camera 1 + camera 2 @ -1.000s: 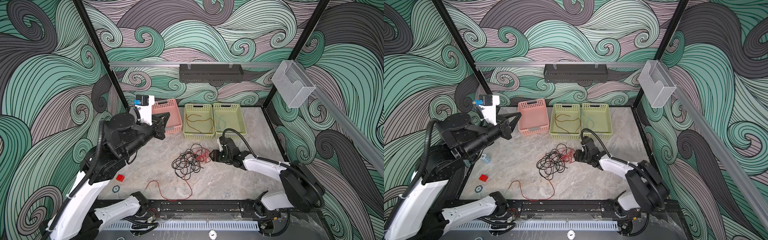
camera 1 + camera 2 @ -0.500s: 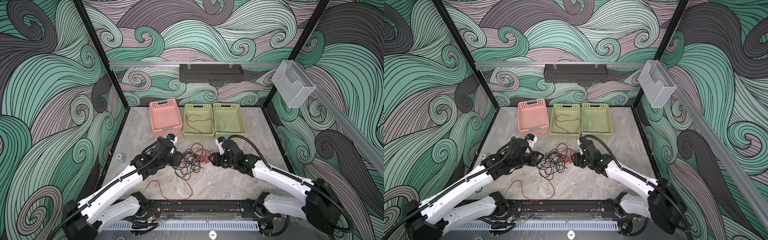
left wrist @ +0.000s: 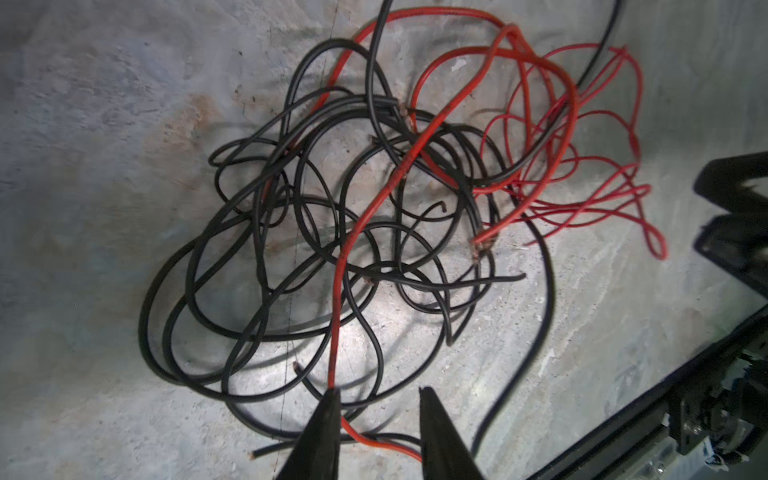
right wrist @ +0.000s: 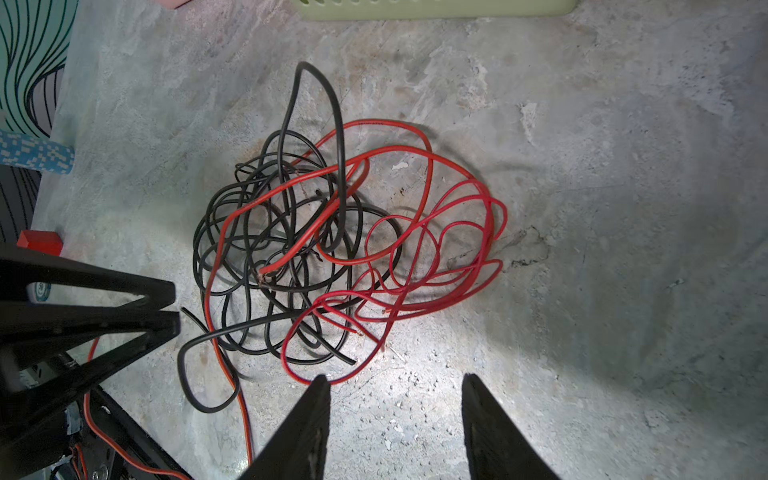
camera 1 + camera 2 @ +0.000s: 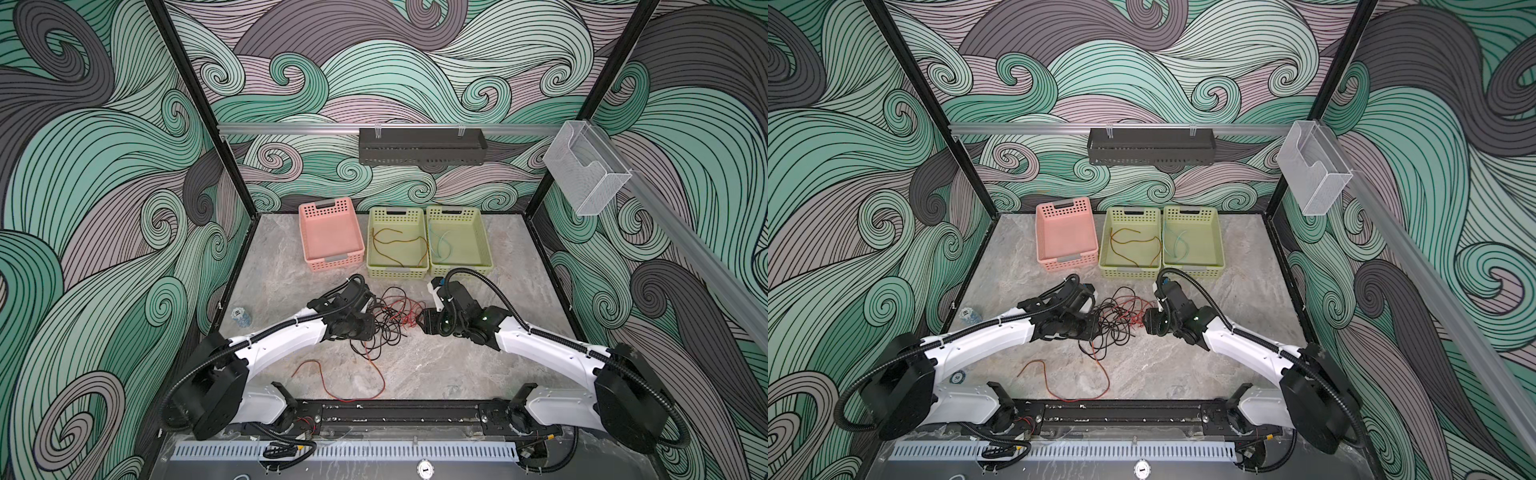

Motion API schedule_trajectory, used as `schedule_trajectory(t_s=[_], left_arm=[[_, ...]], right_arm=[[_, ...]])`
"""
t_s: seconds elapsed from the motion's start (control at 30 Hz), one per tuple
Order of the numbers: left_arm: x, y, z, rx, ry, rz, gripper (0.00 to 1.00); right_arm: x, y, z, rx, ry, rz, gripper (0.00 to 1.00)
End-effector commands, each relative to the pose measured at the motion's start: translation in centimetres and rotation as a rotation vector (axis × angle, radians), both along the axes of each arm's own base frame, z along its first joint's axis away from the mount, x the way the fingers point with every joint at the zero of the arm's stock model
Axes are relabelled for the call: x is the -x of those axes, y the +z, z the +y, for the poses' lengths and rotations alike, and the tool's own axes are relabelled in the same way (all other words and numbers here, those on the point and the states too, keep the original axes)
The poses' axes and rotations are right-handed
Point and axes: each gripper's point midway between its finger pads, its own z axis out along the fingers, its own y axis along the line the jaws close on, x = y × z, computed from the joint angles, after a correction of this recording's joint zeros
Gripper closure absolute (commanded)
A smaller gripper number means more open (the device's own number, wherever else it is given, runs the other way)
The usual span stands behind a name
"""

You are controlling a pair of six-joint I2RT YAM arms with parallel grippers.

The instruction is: Untangle the cables

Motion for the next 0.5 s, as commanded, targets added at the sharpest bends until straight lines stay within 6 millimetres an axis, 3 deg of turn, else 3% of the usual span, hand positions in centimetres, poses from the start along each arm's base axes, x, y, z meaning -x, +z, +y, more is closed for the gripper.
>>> schedule_trajectory(t_s=[0.0,0.07,0.17,0.23,0.3,0.47], left_arm=[[-0.8,-0.8,0.1,-0.061,0.004,-0.030,0.68],[-0.7,-1.6,-0.7,-0.065,-0.025,-0.041,0.70],[-0.7,-1.9,-1.0,-0.114,-0.037,-0.061,0.84],[-0.7,-0.9,-0.9,-0.139,-0.043,-0.089,0.94],[-0.6,1.0,-1.0,-0.134,-0.051,-0.118,1.00],[-0.6,8.0,0.9,-0.117,-0.017,-0.249,1.00]], right_arm=[[-0.4,1.0,0.0,-0.001,-0.008,-0.036,0.48],[-0.4,0.9,-0.3,0.010,-0.014,-0.042,0.48],[-0.4,0.9,-0.4,0.017,-0.013,-0.039,0.49],[-0.3,1.0,-0.5,0.015,-0.015,-0.043,0.49],[-0.3,1.2,-0.7,0.018,-0.020,-0.050,0.49],[-0.4,1.9,-1.4,0.029,-0.035,-0.083,0.49]])
